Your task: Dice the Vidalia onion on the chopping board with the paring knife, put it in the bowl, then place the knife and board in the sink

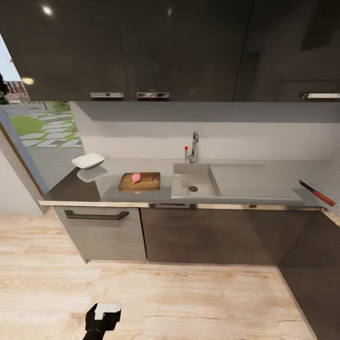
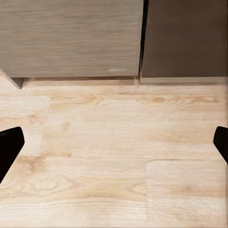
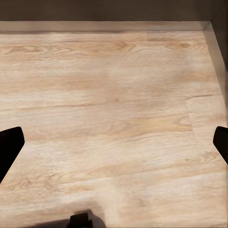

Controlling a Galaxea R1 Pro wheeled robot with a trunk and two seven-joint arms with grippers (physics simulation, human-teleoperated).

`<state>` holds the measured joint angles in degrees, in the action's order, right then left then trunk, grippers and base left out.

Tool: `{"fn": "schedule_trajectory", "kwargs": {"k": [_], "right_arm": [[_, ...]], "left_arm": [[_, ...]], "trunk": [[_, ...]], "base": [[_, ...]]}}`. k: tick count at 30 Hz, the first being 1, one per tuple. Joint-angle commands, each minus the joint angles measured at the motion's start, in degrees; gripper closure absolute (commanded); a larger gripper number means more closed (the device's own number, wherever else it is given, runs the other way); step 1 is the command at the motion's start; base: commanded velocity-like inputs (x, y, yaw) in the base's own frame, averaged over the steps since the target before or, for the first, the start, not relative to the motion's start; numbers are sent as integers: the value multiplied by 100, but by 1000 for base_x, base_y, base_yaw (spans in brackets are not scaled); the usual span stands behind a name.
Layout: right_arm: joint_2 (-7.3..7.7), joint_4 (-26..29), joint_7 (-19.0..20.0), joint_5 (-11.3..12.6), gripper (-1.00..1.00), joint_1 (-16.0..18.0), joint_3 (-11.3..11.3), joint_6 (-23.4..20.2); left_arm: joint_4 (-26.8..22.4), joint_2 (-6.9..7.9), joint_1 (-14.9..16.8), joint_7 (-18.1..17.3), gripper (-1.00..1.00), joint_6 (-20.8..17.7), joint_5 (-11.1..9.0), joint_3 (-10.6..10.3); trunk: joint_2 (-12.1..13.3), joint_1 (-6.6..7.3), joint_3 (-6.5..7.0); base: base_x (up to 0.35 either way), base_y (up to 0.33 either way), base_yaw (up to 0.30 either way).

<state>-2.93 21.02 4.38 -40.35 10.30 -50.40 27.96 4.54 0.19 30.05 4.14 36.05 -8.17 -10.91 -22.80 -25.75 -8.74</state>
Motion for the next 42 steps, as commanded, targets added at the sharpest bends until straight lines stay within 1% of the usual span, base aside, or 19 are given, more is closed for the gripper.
{"fn": "schedule_trajectory", "kwargs": {"k": [1,13,28,36,42], "right_arm": [[-6,8,46,-17,-100,7,-49,17],[-5,8,46,-17,-100,7,-52,17],[-5,8,46,-17,-100,7,-49,17],[-6,8,46,-17,-100,7,-47,17],[-9,8,46,-17,-100,7,-45,17]], "left_arm": [[20,-3,9,8,-100,34,-44,-52],[20,-23,9,6,-100,-42,-44,-52],[20,-8,9,6,-100,-72,-44,-52],[20,-10,9,6,-100,-75,-44,-52],[20,-3,9,7,-100,-74,-44,-52]], "trunk": [[-12,-4,-5],[-12,-4,73],[-12,-4,171],[-12,-4,223],[-12,-4,240]], "base": [[0,0,-203],[0,0,-203],[0,0,-190],[84,-94,-142],[111,-89,-50]]}}
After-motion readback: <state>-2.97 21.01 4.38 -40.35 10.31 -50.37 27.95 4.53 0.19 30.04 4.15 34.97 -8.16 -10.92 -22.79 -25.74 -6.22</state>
